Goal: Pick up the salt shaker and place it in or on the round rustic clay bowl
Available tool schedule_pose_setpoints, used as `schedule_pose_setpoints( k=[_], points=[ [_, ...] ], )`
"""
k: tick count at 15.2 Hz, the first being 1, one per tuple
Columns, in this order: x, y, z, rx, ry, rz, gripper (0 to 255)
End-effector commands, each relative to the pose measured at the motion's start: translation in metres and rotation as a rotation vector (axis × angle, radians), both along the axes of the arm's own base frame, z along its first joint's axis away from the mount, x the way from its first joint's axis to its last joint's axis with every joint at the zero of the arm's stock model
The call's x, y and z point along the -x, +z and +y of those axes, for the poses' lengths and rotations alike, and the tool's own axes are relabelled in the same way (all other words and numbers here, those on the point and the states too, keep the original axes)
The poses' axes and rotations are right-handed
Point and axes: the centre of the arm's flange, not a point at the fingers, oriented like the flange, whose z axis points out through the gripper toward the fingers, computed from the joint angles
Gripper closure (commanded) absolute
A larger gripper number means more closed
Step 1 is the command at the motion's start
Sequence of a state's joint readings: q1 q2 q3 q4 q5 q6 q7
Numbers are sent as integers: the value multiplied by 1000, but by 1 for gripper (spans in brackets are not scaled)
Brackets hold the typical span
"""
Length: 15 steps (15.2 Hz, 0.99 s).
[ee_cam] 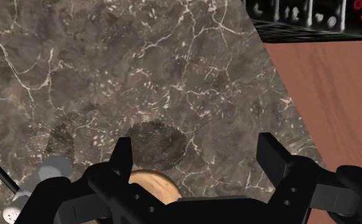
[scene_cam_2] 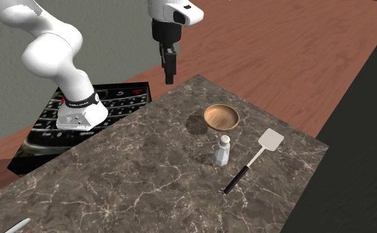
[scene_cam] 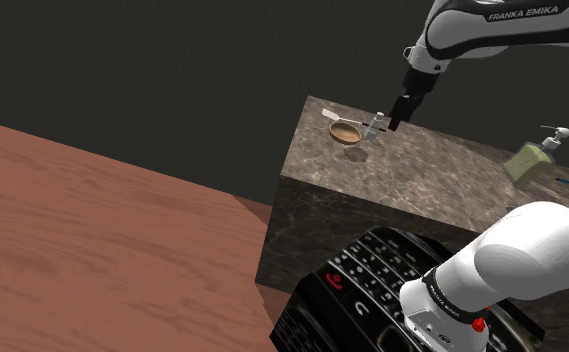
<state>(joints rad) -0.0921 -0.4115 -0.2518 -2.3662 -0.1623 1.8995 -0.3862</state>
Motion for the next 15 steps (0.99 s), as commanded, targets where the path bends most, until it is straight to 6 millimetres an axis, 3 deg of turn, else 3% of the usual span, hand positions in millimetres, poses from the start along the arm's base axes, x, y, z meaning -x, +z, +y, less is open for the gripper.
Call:
schedule_pose_setpoints(
  k=[1, 15],
  points=[
    [-15, -7, -21, 6, 9, -9, 0],
    [-117, -59, -153, 37, 68, -64, 0]
  ],
)
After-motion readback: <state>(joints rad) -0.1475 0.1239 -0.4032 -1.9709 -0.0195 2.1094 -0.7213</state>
